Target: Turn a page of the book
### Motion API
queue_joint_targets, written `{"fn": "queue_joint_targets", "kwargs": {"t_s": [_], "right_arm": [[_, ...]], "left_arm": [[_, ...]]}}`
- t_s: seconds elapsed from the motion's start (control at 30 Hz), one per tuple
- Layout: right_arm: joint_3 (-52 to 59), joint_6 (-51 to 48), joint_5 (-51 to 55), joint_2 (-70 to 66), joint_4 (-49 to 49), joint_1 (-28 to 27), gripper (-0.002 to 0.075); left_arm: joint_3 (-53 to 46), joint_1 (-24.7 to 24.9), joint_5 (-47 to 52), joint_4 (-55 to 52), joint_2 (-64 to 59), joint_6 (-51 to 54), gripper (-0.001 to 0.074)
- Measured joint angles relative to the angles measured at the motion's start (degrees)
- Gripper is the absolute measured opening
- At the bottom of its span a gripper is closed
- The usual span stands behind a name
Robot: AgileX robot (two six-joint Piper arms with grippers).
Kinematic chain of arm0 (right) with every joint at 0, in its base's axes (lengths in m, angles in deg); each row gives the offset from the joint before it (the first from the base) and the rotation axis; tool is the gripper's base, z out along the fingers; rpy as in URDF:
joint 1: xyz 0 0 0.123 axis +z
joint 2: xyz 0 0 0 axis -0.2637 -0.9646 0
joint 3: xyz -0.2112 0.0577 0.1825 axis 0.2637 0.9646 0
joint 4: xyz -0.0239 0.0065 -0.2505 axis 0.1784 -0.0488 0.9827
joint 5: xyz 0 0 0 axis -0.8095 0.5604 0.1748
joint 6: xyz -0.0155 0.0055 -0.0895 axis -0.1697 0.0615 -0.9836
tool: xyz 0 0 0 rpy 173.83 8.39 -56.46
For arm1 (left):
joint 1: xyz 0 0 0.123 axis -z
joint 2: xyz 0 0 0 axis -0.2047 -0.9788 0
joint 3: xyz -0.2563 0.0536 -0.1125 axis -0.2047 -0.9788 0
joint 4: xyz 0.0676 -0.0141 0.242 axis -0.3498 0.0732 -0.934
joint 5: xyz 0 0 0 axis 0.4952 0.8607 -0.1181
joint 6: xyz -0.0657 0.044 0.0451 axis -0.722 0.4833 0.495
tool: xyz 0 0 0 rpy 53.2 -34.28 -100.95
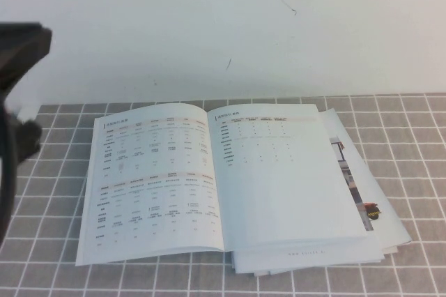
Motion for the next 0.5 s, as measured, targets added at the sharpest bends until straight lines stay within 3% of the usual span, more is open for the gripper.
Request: {"fn": "queue_joint_targets", "kwargs": {"t_s": [0.33,0.5], "right_arm": [[36.3,4.4,-11.0,29.2,2.4,0.0,-0.0001],[53.7,7.7,-18.2,43.7,1.9,0.0,-0.0001]], "left_arm": [[-32.6,0.0,-20.7,-0.3,19.4,-0.8,-0.0004],[-42.0,0.0,-23.2,0.6,24.6,-0.9,-0.0004]]}}
